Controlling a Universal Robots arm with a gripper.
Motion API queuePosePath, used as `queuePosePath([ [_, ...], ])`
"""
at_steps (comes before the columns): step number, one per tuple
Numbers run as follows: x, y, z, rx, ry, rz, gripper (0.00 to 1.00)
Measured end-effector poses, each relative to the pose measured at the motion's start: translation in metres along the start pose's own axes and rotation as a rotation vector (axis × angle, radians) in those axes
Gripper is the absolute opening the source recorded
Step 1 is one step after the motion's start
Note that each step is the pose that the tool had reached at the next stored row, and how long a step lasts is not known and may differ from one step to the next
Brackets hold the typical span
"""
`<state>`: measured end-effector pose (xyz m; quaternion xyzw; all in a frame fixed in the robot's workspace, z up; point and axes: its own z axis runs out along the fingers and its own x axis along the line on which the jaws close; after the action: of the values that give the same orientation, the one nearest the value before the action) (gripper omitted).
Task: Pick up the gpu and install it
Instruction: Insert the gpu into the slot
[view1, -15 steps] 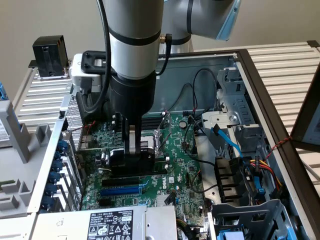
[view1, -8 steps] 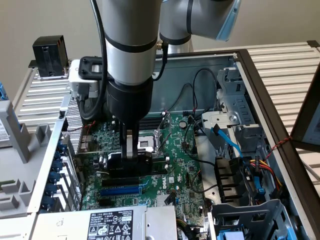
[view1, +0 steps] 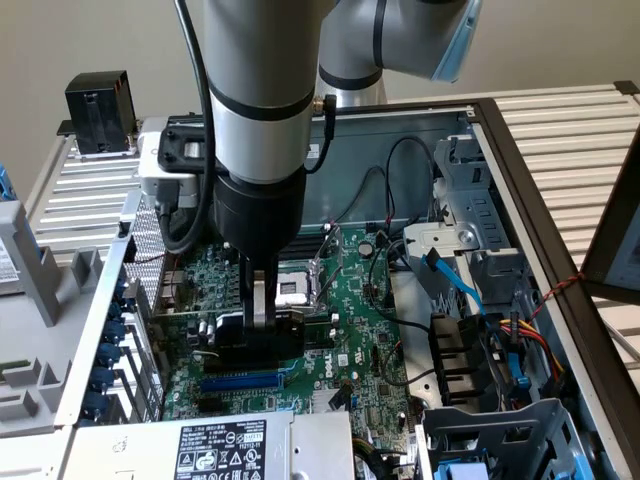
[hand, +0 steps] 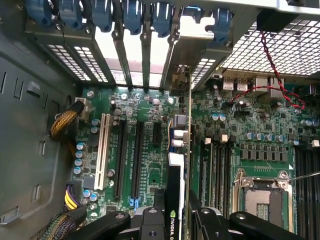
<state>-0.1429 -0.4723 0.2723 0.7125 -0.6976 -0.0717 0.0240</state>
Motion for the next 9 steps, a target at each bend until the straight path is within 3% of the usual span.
queuePosePath([
  [9,0.0000,0.0001,0.0001,0.0001,-0.0001,0.000,0.27],
])
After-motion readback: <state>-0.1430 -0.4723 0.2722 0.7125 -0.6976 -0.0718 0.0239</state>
